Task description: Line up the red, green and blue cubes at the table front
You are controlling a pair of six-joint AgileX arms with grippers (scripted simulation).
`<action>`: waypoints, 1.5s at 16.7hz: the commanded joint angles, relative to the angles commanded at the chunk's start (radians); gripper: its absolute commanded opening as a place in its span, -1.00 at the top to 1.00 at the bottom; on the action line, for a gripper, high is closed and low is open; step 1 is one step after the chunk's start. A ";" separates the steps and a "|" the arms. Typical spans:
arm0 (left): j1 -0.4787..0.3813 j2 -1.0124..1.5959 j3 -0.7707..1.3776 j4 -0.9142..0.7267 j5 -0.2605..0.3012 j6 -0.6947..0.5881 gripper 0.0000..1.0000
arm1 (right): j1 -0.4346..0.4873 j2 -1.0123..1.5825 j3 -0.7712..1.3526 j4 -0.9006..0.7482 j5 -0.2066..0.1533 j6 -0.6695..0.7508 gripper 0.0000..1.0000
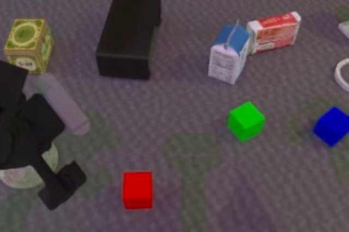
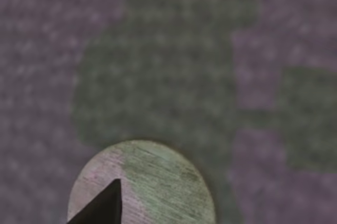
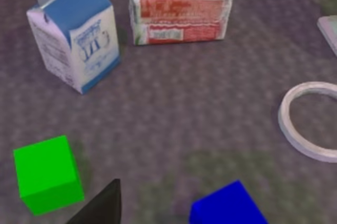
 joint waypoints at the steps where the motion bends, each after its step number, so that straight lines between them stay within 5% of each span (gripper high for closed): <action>1: 0.043 -0.098 -0.072 0.051 -0.002 -0.045 -1.00 | 0.027 0.111 0.087 -0.060 -0.002 -0.003 -1.00; 8: 0.287 -0.695 -0.500 0.384 -0.002 -0.329 -1.00 | 0.201 0.877 0.683 -0.465 -0.010 -0.020 -1.00; 13: 0.383 -0.941 -0.645 0.571 0.008 -0.480 -1.00 | 0.282 1.260 0.992 -0.662 -0.007 -0.027 -1.00; 25: 0.417 -1.045 -0.680 0.657 0.013 -0.547 -1.00 | 0.309 1.403 1.068 -0.688 -0.002 -0.030 -1.00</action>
